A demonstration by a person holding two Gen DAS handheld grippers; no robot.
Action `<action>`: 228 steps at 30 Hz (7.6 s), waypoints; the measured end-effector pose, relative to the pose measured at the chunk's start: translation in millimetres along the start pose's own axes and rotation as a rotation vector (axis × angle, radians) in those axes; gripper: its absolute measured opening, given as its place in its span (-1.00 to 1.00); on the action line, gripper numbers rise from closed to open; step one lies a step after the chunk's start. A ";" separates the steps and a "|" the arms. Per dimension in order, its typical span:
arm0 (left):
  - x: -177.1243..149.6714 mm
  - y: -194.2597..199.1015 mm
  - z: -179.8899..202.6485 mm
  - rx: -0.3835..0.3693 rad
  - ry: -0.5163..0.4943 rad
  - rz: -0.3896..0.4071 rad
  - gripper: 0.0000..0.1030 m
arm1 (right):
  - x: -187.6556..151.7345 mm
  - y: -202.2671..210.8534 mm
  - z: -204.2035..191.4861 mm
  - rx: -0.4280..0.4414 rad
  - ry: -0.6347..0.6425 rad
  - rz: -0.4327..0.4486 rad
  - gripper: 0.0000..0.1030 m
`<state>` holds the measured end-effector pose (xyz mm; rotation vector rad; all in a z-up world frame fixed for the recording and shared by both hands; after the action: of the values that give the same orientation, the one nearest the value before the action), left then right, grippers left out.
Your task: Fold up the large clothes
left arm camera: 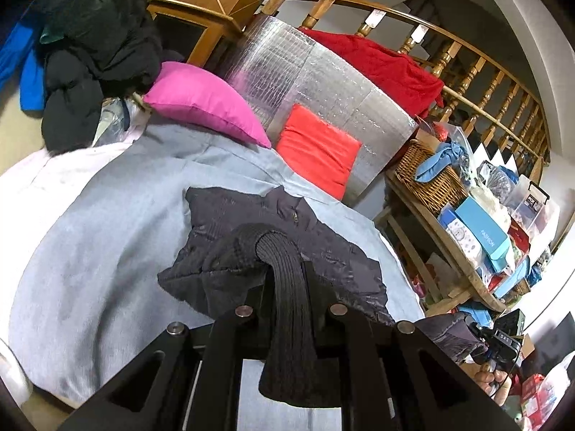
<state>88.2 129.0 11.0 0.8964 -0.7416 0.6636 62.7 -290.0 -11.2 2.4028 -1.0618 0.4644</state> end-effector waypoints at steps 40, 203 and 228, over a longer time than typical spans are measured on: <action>-112.5 31.0 -7.9 0.055 0.039 -0.123 -0.78 | -98.7 17.7 49.7 -0.085 -0.060 -0.131 -0.83; -14.8 -262.5 5.8 0.409 -0.286 -0.157 0.43 | 58.9 -260.4 62.9 -0.783 0.529 0.014 0.80; -27.0 -198.5 -41.8 0.522 -0.212 -0.080 0.49 | 17.9 -217.3 83.2 -0.803 0.462 0.040 0.84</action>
<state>237.0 67.2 -115.2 1.4855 -0.7266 0.7102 248.3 -217.5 -132.8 1.4805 -0.8607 0.4602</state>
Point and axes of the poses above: each gripper's, at about its wrist camera, not at the fingertips, and y roughly against the way its jaws point, z to its right, x to its top, the point moved 9 cm from there along -y, roughly the way its jaws point, and after that the axes turned 9 degrees about -y, right-handed, at the moved point
